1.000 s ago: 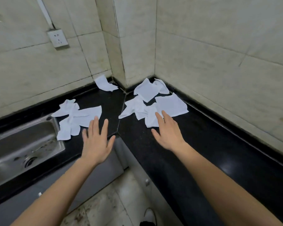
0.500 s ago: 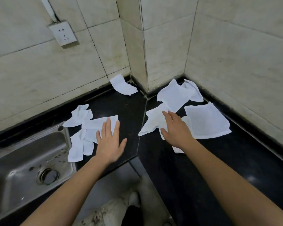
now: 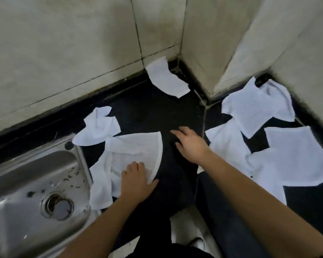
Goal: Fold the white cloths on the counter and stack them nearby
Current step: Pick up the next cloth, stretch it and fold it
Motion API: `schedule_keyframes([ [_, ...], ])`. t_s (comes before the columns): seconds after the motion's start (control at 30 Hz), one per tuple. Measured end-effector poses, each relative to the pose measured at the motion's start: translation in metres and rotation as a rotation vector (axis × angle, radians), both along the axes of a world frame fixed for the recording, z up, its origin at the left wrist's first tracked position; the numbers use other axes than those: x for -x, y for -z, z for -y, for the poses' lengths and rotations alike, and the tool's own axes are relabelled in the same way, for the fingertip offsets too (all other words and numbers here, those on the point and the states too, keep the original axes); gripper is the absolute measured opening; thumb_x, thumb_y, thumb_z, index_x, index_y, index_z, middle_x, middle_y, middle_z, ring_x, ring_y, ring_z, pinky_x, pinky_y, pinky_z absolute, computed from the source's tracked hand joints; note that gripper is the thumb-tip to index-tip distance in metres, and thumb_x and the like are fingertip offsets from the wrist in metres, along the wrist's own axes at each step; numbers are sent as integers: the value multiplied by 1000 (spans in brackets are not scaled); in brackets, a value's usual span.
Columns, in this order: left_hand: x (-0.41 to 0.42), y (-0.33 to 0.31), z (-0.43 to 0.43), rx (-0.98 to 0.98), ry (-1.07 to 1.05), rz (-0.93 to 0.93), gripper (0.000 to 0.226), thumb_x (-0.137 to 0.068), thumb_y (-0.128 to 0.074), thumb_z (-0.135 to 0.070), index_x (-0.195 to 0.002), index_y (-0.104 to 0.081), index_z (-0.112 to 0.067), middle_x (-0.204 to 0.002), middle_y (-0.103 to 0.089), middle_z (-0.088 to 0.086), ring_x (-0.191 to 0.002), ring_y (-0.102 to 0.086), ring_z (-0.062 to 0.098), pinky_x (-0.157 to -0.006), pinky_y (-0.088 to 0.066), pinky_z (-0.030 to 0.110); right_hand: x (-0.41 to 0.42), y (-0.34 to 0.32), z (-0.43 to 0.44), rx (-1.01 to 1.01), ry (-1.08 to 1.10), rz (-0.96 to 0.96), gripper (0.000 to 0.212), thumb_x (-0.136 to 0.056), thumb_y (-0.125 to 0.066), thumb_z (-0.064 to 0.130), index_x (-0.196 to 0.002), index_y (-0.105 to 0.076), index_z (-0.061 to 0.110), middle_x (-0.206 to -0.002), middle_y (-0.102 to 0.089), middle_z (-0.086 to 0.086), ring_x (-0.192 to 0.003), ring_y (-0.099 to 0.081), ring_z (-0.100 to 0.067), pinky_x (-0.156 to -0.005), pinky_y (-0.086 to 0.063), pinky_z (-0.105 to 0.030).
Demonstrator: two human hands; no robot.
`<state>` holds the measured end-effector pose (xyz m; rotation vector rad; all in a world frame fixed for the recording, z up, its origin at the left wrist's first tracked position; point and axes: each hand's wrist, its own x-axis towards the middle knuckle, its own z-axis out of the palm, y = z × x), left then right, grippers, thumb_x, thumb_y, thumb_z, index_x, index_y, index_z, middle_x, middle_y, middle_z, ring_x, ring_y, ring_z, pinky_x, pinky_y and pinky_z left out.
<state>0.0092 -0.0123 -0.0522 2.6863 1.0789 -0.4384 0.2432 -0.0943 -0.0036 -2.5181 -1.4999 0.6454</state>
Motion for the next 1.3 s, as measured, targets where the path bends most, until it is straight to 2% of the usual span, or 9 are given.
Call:
schedule_keyframes([
  [0.13, 20, 9, -13, 127, 40, 157, 37, -74, -73, -42, -94, -61, -13, -89, -60, 6, -79, -57, 28, -66, -49, 39, 27, 38, -69, 174, -332, 88, 52, -99, -51, 21, -150, -38, 25, -162, -20, -10, -146, -21, -33, -113, -31, -49],
  [0.33, 21, 8, -44, 183, 53, 334, 21, -69, -74, -2, -87, -68, -8, -76, -66, 7, -69, -63, 30, -60, -53, 39, 12, 53, -61, 195, -345, 221, 34, -97, -53, 22, -131, -57, 25, -132, -55, -2, -121, -49, -25, -100, -39, -36],
  [0.47, -1, -6, -69, 231, -59, 490, 26, -79, -70, -6, -103, -62, -10, -90, -68, 8, -80, -64, 25, -63, -54, 38, -14, 29, -30, 78, 49, -204, 22, -99, -55, 31, -117, -66, 24, -114, -66, -2, -103, -63, -20, -91, -50, -34],
  [0.57, -28, -27, -87, 214, -157, 617, 25, -85, -65, -16, -109, -58, -20, -99, -65, -1, -90, -59, 14, -72, -47, 29, -27, -2, -18, -134, 426, -515, 4, -93, -68, 26, -96, -66, 27, -91, -72, -3, -71, -72, -13, -69, -55, -21],
  [0.73, -61, -84, -105, 104, -115, 767, 21, -90, -57, -12, -110, -62, -18, -102, -65, 1, -95, -54, 18, -74, -42, 30, -39, -62, -13, -433, 606, -712, 6, -90, -73, 15, -91, -71, 20, -76, -70, -3, -63, -69, -12, -56, -49, -19],
  [1.0, -53, -130, -89, 236, 0, 807, 17, -91, -36, -29, -86, -52, -25, -84, -51, -8, -81, -49, 13, -70, -39, 32, -28, -110, 20, -388, 352, -469, 32, -82, -74, 7, -107, -75, 27, -85, -68, 8, -70, -63, -2, -70, -48, -9],
  [1.1, -39, -126, -71, 297, 17, 699, 17, -85, -54, -46, -90, -47, -32, -91, -51, -13, -84, -49, 5, -67, -40, 26, -17, -104, 37, -370, 307, -366, 21, -90, -70, 19, -108, -76, 27, -96, -70, 14, -85, -64, 2, -78, -46, -12],
  [1.17, -29, -121, -63, 292, 37, 591, 31, -77, -70, -40, -90, -43, -34, -93, -49, -14, -82, -50, 5, -65, -43, 24, -14, -98, 47, -361, 317, -371, 17, -93, -67, 26, -107, -77, 27, -97, -72, 16, -87, -64, 0, -77, -47, -16],
  [1.3, -16, -119, -58, 293, 51, 597, 25, -81, -65, -10, -84, -51, -30, -82, -56, -6, -71, -54, 11, -64, -46, 34, -13, -91, 63, -346, 320, -287, 17, -95, -64, 30, -107, -76, 27, -99, -71, 13, -83, -62, -1, -76, -45, -20],
])
